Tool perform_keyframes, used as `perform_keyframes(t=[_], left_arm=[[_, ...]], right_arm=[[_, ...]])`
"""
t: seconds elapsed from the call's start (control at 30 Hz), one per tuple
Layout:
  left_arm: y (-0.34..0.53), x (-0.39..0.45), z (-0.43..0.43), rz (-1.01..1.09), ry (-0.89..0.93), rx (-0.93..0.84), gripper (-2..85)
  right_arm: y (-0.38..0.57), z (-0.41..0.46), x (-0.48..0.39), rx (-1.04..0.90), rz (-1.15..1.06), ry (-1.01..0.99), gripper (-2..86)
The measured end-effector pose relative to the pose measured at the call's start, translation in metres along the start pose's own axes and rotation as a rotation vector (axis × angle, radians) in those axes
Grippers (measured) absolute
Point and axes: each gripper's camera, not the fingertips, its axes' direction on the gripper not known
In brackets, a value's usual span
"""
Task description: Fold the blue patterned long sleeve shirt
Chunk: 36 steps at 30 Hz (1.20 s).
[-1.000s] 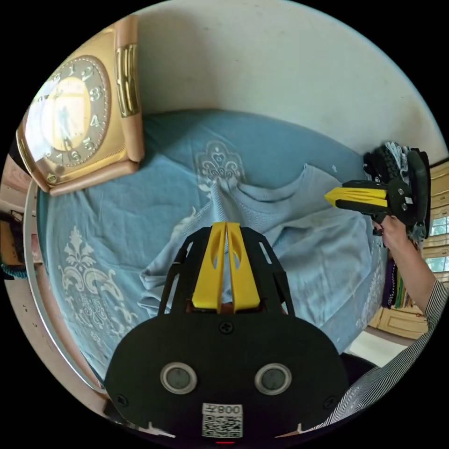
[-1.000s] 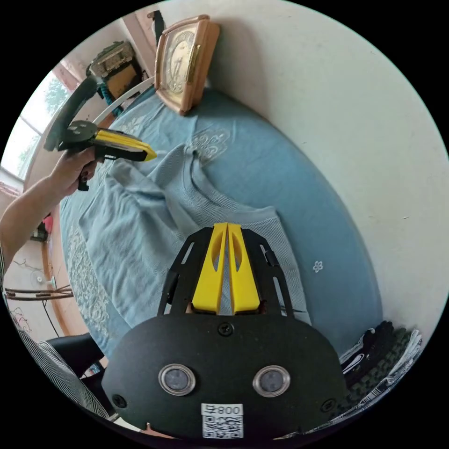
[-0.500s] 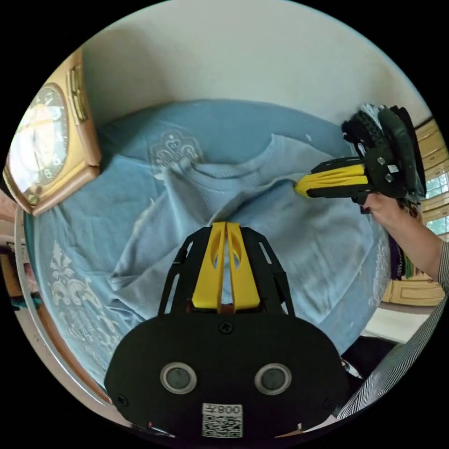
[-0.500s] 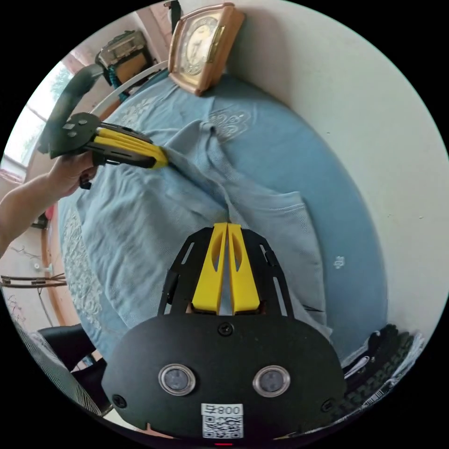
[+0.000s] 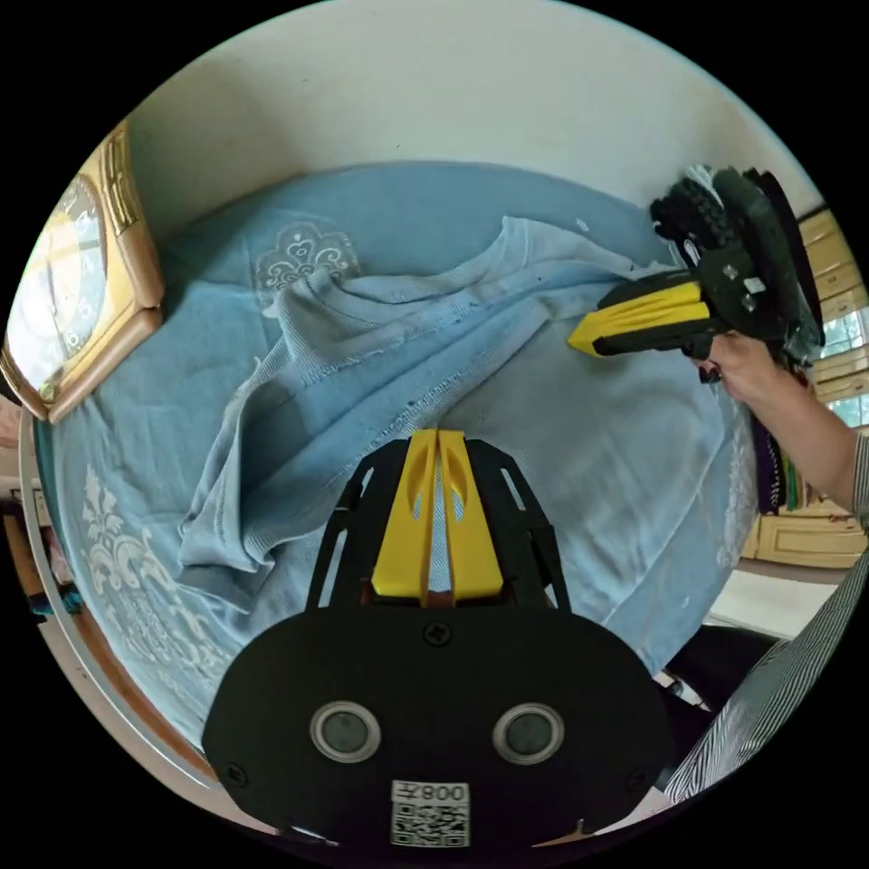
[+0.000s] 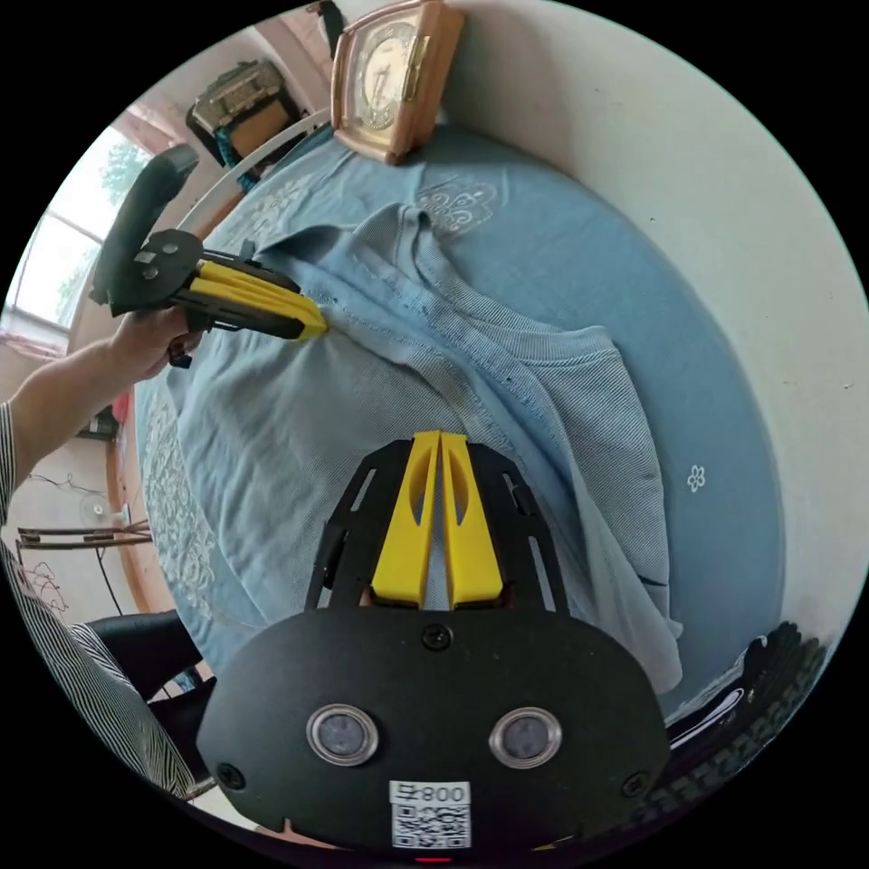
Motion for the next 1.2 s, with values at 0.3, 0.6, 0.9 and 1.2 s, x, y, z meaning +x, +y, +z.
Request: perform_keyframes(t=[0.3,0.6,0.9,1.2], left_arm=[[0.022,-0.046,-0.028,-0.185,-0.084,0.187,0.1],[0.113,-0.041,0.016,-0.146,-0.148,0.056,0.2],[0.145,-0.103,0.039,-0.299,-0.165,0.051,0.2],[0.212,-0.137,0.071,-0.414,-0.036,0.127,0.2]], right_arm=[[0.019,-0.023,0.038,0.127,0.141,0.074,0.0],[0.144,0.011,-0.008,0.045,0.065,0.080,0.0],[0.203,0.032,0.038,0.002,0.186,0.182,0.0],[0.273,0.040,0.078,0.037,0.322,0.232,0.0]])
